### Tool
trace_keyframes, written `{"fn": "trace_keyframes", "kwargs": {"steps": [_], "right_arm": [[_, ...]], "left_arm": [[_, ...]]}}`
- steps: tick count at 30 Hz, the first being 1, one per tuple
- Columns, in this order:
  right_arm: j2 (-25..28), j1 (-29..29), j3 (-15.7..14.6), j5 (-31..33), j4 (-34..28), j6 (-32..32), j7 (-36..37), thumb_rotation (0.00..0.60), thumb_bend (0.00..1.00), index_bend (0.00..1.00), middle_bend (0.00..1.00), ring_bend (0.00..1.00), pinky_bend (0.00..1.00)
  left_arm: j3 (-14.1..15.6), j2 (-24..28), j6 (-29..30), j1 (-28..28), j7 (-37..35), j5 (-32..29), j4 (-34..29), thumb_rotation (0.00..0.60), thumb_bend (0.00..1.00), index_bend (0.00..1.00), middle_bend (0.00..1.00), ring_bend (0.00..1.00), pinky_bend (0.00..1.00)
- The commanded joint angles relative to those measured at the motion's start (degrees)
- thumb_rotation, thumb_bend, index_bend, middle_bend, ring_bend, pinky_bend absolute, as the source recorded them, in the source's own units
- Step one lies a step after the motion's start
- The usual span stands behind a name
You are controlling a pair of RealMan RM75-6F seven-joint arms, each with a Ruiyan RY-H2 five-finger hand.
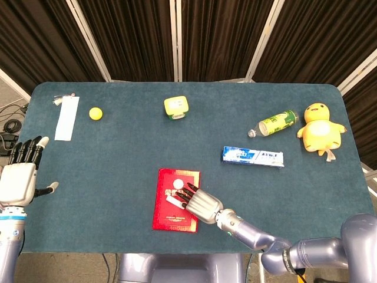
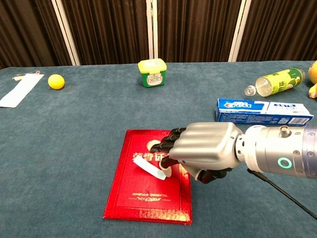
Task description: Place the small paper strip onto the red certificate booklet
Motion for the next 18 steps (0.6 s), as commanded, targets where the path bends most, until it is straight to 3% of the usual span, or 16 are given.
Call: {"fn": "trace_keyframes", "kwargs": {"steps": [1, 18], "right_arm": [[-0.1, 0.1, -0.3, -0.2, 0.3, 0.3, -0.1, 0.6, 0.96, 0.33, 0.0, 0.0, 0.0], [-1.3, 1.1, -0.5, -0.4, 0.2, 2.7, -2.5, 0.6, 0.96, 0.34, 0.0, 0.0, 0.0]], "left_arm": [[-0.1, 0.1, -0.1, 0.1, -0.1, 0.1, 0.0, 0.6, 0.0, 0.0, 0.0, 0.0, 0.0], [-0.7, 0.3, -0.6, 0.5, -0.7, 0.4, 0.1, 0.6, 0.0, 0.0, 0.0, 0.0, 0.0]]}}
